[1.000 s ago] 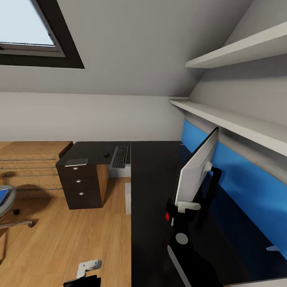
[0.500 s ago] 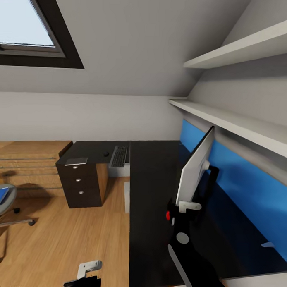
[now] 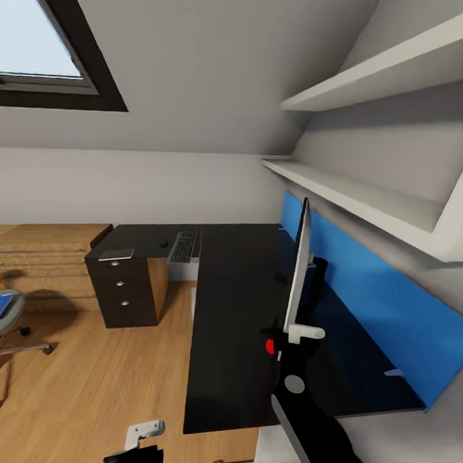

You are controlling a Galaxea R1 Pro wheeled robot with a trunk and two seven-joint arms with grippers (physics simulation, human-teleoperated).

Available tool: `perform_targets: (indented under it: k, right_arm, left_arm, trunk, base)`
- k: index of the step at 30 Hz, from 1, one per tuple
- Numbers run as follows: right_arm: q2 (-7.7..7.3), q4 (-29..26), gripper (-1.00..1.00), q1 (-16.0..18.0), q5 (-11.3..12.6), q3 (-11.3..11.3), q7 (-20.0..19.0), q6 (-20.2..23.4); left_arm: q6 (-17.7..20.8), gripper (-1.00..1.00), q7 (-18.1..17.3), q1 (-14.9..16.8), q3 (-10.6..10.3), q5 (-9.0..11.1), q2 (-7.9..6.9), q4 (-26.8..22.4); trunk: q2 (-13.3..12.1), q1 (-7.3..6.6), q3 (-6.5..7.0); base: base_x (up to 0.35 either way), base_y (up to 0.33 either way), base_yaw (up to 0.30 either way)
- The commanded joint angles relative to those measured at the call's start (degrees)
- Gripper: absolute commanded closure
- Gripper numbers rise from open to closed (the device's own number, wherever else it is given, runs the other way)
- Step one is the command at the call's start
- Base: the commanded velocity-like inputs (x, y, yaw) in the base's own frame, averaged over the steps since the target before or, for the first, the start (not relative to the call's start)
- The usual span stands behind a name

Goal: In the bedroom, organize the workspace by keeping the computer under the desk, ensuring the monitor is on the desk, placing the keyboard on the desk next to the monitor, placing the mouse on the desk next to the keyboard, moving the folder from the swivel chair onto the desk next to the mouse, stacking the notebook on top of the folder with the pen on top of the notebook, and positioning the swivel chair next to the desk.

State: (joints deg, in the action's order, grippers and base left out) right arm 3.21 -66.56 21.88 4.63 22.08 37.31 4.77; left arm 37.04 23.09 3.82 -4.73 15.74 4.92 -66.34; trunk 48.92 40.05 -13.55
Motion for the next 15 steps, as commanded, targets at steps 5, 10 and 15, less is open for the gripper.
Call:
perform_targets:
  k: [5,10,15]
  right_arm:
    - [-0.04,-0.1,-1.0,0.1,0.3,0.2,0.4,0.3]
    - [-0.04,-0.1,-1.0,0.1,0.3,0.2,0.4,0.3]
    - [0.0,0.3,-1.0,0.1,0.3,0.2,0.3,0.3]
  left_arm:
    - [0.1,-1.0,0.6,0.0,-0.1,0.6,0.0,-0.1]
    - [0.2,-1.0,0.5,0.0,-0.1,0.6,0.0,-0.1]
    - [0.2,-1.0,0.5,0.0,-0.1,0.6,-0.06,-0.1]
  trunk:
    - [0.1,0.01,-0.08]
    - [0.1,0.01,-0.08]
    - [0.1,0.01,-0.08]
  base:
    - [0.068,-0.327,0.0]
    - [0.028,-0.327,0.0]
    - [0.003,-0.307,0.0]
